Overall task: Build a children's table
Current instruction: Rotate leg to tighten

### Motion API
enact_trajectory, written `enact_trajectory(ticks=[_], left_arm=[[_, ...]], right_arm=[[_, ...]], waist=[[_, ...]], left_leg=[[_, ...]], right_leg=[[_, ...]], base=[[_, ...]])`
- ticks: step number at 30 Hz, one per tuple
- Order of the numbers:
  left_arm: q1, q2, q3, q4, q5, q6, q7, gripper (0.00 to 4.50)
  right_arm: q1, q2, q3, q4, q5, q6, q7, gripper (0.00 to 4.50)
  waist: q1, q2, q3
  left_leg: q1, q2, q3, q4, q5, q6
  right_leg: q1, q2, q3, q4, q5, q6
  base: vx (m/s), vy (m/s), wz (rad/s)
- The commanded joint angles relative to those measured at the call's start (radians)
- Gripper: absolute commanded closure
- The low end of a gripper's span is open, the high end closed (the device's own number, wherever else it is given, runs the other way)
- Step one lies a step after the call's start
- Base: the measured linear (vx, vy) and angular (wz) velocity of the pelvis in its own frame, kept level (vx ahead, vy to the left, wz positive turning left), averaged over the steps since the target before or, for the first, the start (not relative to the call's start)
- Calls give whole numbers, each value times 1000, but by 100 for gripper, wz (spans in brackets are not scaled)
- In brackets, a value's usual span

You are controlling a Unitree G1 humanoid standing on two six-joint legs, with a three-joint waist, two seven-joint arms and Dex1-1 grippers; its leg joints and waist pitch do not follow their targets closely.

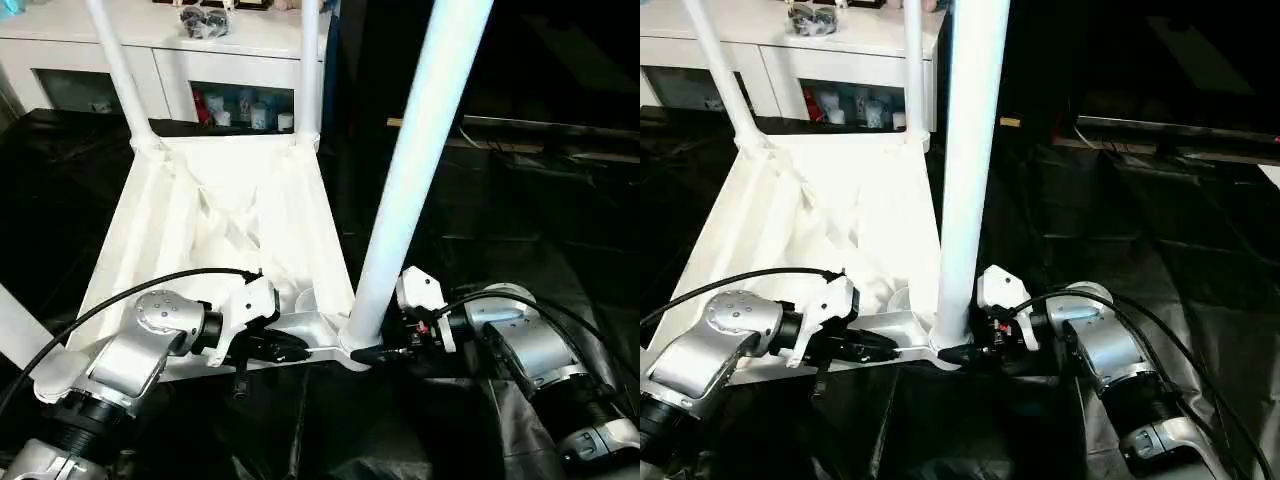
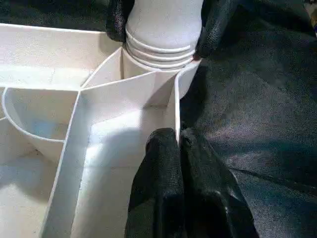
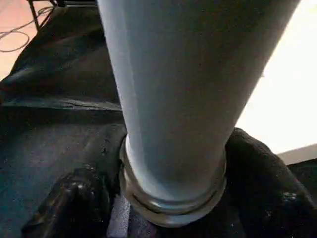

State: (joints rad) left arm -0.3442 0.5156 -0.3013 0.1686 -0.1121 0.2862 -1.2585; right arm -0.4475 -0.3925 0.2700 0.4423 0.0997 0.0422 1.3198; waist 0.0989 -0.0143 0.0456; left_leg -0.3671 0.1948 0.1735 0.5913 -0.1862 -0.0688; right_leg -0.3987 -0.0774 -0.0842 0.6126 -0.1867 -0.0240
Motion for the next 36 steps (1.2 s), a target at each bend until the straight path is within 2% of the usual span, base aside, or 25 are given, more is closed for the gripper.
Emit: enact_trajectory(ticks=[1, 4, 7, 9, 10, 11, 13, 14, 16, 17, 18, 20, 21, 22, 23, 24, 28, 30, 31, 32, 33, 34, 35, 36], left_arm=[[-2, -20, -16, -30, -10, -15, 1, 450], [1, -34, -18, -28, -7, -22, 24, 450], [-9, -94, -13, 6, 42, -70, 150, 450], [-18, -130, -6, 20, 59, -53, 218, 450], [-25, -161, -5, 28, 74, -40, 271, 450], [-28, -179, -5, 31, 83, -31, 301, 450], [-36, -213, -16, 37, 105, -13, 354, 450], [-49, -263, -31, 49, 128, 13, 419, 450], [-53, -295, -35, 55, 133, 24, 444, 450], [-57, -318, -38, 59, 137, 30, 465, 450], [-60, -341, -42, 62, 139, 39, 479, 450], [-68, -371, -50, 70, 145, 42, 495, 450], [-74, -377, -54, 76, 148, 34, 493, 450], [-74, -377, -55, 76, 149, 34, 493, 450], [-75, -379, -55, 77, 152, 32, 495, 450], [-75, -377, -54, 76, 153, 31, 494, 450], [-61, -319, -44, 51, 130, -6, 413, 450], [-47, -292, -30, 35, 110, -27, 372, 450], [-44, -286, -27, 31, 105, -29, 362, 450], [-34, -267, -20, 16, 86, -30, 323, 450], [-34, -267, -20, 16, 86, -30, 323, 450], [-28, -242, -16, 5, 76, -34, 288, 450], [-23, -227, -14, -3, 68, -33, 267, 450], [-21, -222, -14, -6, 65, -32, 258, 450]], right_arm=[[9, 15, 7, -13, 4, 3, -2, 171], [21, 28, 4, -19, 3, 9, -29, 174], [28, 82, -16, 3, -13, 16, -163, 175], [30, 108, -21, 15, -27, 14, -226, 175], [27, 139, -27, 37, -49, 20, -305, 175], [25, 157, -30, 49, -63, 20, -352, 175], [20, 198, -38, 72, -89, 37, -450, 176], [8, 255, -52, 103, -115, 70, -586, 176], [1, 287, -61, 121, -130, 77, -663, 176], [-5, 308, -64, 131, -140, 85, -710, 176], [-9, 329, -65, 136, -138, 89, -726, 176], [-13, 352, -53, 127, -138, 63, -713, 176], [-16, 364, -66, 112, -100, 54, -673, 176], [-16, 365, -68, 110, -96, 53, -670, 176], [-16, 370, -74, 108, -86, 54, -665, 122], [-17, 370, -83, 104, -79, 67, -665, 108], [-6, 284, -79, 67, -68, 74, -572, 73], [-5, 232, -76, 71, -76, 59, -538, 64], [-5, 222, -76, 70, -77, 54, -528, 59], [-3, 190, -77, 68, -79, 38, -490, 44], [-3, 190, -77, 68, -79, 38, -490, 44], [-3, 154, -76, 61, -73, 26, -429, 44], [-2, 136, -74, 53, -65, 21, -392, 44], [-1, 129, -74, 49, -63, 19, -376, 44]], waist=[[-1, 4, -59], [-1, 3, -57], [-4, 3, -53], [-8, 2, -52], [-11, 1, -50], [-14, 0, -49], [-18, -2, -47], [-24, -2, -46], [-33, -2, -43], [-38, -3, -45], [-41, 2, -44], [-43, 1, -43], [-43, 3, -43], [-42, 2, -44], [-41, 3, -45], [-40, 9, -46], [-38, 7, -48], [-35, 11, -52], [-34, 10, -53], [-33, 8, -57], [-30, 9, -59], [-28, 9, -60], [-25, 12, -63], [-22, 11, -67]], left_leg=[[11, 41, -8, -70, -181, 47], [12, 41, -8, -72, -200, 40], [16, 41, -10, -76, -238, 25], [14, 40, -12, -78, -256, 9], [15, 39, -14, -78, -275, 2], [16, 40, -13, -79, -281, -4], [12, 36, -18, -81, -297, -10], [11, 35, -20, -84, -302, -17], [17, 30, -24, -83, -340, -28], [16, 30, -26, -82, -348, -28], [15, 30, -28, -83, -357, -22], [21, 29, -26, -82, -377, -12], [25, 28, -24, -80, -386, -6], [25, 29, -25, -81, -387, -3], [22, 30, -26, -83, -382, -1], [21, 32, -27, -85, -379, -2], [19, 34, -24, -86, -362, 5], [15, 36, -21, -85, -320, 12], [15, 37, -20, -84, -310, 14], [14, 37, -17, -80, -278, 21], [12, 37, -14, -77, -241, 33], [13, 37, -11, -74, -230, 39], [10, 36, -11, -70, -194, 50], [7, 37, -10, -67, -151, 66]], right_leg=[[52, -70, 55, -66, -160, -222], [51, -70, 55, -71, -201, -210], [47, -70, 56, -82, -273, -188], [48, -72, 54, -86, -326, -166], [45, -73, 53, -93, -381, -147], [42, -73, 54, -94, -398, -142], [46, -75, 49, -100, -464, -113], [44, -75, 48, -104, -494, -96], [39, -75, 42, -115, -564, -71], [39, -78, 42, -118, -576, -61], [38, -77, 41, -120, -575, -58], [32, -74, 41, -126, -578, -54], [28, -73, 42, -129, -573, -57], [30, -73, 42, -128, -569, -58], [31, -73, 43, -125, -552, -63], [32, -72, 44, -121, -523, -73], [36, -71, 48, -113, -447, -101], [42, -71, 52, -102, -360, -129], [42, -70, 52, -100, -336, -137], [45, -70, 54, -91, -272, -159], [47, -70, 55, -84, -210, -182], [45, -69, 56, -82, -188, -192], [50, -68, 56, -72, -127, -213], [55, -66, 55, -64, -59, -228]], base=[[0, 0, 0], [0, 0, 0], [0, 0, 0], [0, 0, 0], [0, 0, 0], [0, 0, 0], [0, 0, 0], [0, 0, 0], [0, 0, 0], [0, 0, 0], [0, 0, 0], [0, 0, 0], [0, 0, 0], [0, 0, 0], [0, 0, 0], [0, 0, 0], [0, 0, 0], [0, 0, 0], [0, 0, 0], [0, 0, 0], [52, -10, 6], [57, -13, 5], [57, -13, 5], [0, 0, 0]])
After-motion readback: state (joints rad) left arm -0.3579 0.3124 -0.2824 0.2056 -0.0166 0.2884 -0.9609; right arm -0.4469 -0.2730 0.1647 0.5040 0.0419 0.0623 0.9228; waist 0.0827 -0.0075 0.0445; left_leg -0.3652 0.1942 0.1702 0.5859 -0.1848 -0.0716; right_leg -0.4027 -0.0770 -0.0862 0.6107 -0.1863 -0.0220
